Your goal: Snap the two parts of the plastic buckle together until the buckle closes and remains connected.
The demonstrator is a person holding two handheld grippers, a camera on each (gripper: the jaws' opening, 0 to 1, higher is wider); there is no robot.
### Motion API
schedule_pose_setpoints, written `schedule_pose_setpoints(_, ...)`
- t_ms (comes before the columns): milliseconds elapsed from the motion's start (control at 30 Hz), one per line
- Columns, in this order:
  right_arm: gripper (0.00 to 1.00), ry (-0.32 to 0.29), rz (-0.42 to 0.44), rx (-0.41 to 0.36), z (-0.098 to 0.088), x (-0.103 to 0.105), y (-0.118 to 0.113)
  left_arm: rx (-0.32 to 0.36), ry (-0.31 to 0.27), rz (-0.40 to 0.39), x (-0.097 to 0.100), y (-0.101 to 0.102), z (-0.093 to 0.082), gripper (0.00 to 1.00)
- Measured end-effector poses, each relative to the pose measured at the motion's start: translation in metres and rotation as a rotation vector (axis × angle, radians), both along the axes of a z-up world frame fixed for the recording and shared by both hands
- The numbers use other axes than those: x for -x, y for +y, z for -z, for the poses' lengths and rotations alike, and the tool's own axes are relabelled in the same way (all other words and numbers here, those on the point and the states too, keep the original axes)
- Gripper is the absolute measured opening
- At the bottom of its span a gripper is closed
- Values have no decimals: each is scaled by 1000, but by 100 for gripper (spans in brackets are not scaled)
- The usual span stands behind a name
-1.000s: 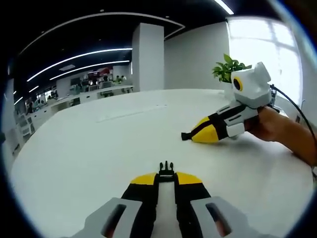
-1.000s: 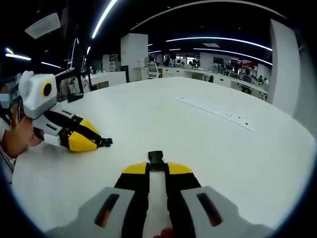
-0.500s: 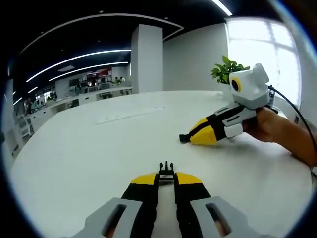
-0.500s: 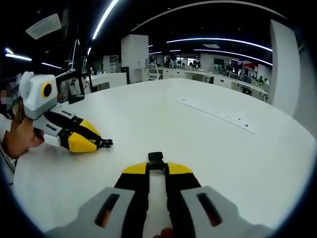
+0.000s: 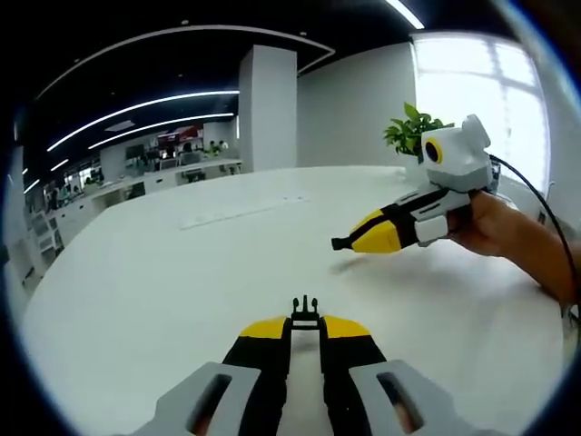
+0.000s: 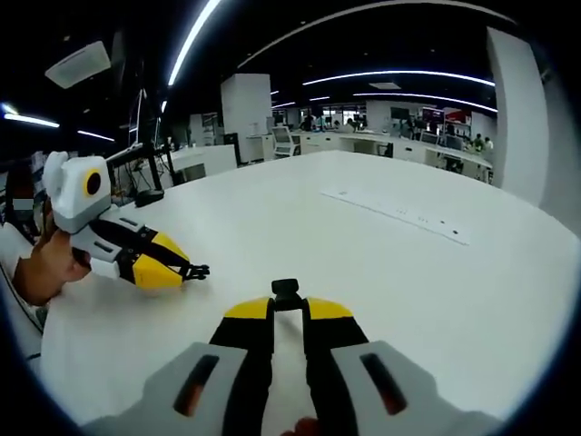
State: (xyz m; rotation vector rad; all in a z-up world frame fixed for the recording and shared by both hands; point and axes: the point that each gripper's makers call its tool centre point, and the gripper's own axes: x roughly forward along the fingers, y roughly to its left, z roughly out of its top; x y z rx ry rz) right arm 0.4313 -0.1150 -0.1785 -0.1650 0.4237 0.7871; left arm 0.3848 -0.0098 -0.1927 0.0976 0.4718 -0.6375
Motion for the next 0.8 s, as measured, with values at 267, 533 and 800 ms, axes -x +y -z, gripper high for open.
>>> schedule_pose_setpoints(267,12,0,15,7,2,17,-7,26,8,45,15,7,-6,11)
schedule_pose_setpoints(533,12,-3,16,18,2,34,-10,34,-1,99,27,15,-7,11)
schedule_pose_setpoints(800,12,-21,10,40,2,51,-10,30,4,131,41,30,-5,11)
